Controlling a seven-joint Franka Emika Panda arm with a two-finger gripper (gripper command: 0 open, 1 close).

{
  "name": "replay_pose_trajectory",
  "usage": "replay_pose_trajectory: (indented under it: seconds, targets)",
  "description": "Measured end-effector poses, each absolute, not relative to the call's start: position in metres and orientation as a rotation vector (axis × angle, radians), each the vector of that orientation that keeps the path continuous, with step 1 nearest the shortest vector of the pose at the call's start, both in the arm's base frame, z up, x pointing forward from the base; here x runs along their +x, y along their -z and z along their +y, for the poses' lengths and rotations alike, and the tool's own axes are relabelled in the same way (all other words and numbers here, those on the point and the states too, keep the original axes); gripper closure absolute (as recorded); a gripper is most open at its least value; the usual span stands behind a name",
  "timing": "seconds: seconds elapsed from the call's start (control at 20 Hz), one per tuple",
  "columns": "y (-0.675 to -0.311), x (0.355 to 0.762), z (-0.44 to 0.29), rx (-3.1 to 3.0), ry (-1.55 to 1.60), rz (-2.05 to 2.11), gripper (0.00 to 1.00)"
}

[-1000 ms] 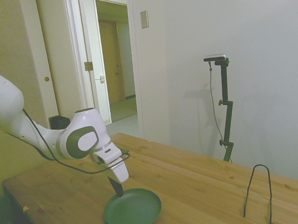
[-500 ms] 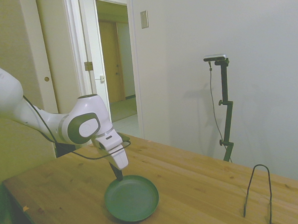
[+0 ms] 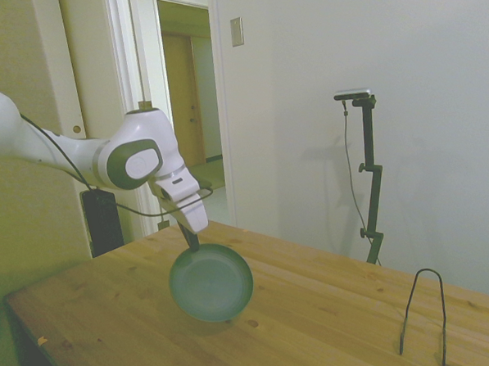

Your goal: Load the plate

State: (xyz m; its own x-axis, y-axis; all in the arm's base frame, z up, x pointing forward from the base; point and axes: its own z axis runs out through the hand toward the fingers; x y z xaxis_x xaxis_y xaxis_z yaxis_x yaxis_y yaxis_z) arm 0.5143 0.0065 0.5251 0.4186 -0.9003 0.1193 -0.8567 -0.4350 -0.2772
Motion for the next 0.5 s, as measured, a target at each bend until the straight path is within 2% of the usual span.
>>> replay_pose_trajectory:
  seconds: [0.15, 0.5]
  targets:
    - [-0.547, 0.515, 0.004, -2.463, 0.378, 1.557, 1.00]
    - [-0.555, 0.519, -0.008, -2.385, 0.426, 1.575, 1.00]
